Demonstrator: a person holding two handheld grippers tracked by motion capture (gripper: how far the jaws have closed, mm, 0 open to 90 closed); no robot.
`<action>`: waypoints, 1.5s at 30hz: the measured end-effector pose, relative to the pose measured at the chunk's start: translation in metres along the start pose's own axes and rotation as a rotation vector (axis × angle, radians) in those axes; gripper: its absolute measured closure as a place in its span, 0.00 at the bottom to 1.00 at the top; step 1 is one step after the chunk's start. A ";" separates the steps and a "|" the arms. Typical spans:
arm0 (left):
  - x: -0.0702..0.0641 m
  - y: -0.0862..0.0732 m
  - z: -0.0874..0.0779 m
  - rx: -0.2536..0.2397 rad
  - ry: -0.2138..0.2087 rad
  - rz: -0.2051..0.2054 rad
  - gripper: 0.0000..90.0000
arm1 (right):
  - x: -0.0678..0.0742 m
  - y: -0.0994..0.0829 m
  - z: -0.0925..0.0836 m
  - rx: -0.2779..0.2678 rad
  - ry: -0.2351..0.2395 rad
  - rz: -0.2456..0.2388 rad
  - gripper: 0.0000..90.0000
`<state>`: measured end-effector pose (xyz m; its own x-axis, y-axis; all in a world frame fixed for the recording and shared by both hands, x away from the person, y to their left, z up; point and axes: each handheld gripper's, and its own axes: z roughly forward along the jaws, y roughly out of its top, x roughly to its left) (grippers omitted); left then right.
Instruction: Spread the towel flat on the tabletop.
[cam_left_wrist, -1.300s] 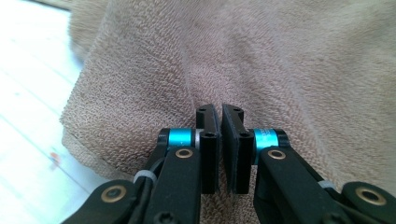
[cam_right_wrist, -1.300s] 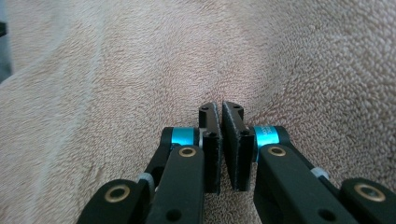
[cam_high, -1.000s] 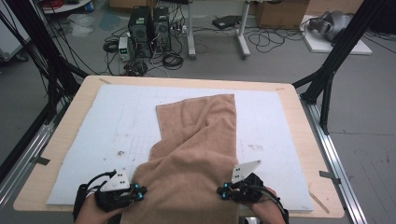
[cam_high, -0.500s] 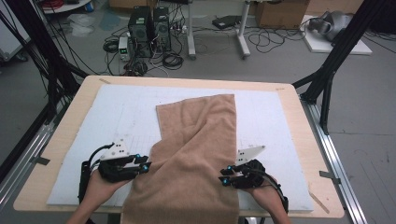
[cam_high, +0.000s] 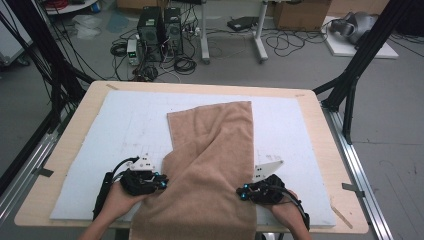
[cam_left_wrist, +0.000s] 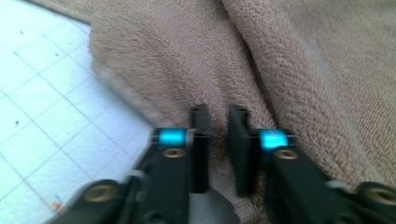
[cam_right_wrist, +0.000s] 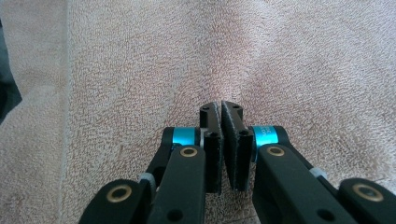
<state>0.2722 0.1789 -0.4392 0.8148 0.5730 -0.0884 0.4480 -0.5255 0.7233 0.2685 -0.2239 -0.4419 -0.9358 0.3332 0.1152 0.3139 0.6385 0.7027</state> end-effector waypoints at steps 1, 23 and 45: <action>-0.001 -0.001 -0.002 0.002 -0.006 -0.001 0.96 | 0.002 0.000 -0.001 0.006 -0.001 -0.006 0.97; 0.007 0.014 -0.035 -0.171 0.030 -0.023 0.79 | 0.010 -0.004 -0.033 -0.096 0.013 -0.003 0.88; 0.095 0.059 0.062 -0.104 0.262 -0.197 0.92 | -0.050 0.015 0.001 -0.048 -0.096 0.099 0.75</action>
<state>0.3982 0.1636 -0.4474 0.5880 0.8062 -0.0648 0.5366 -0.3289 0.7771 0.3202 -0.2305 -0.4374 -0.8802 0.4592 0.1196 0.3937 0.5660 0.7244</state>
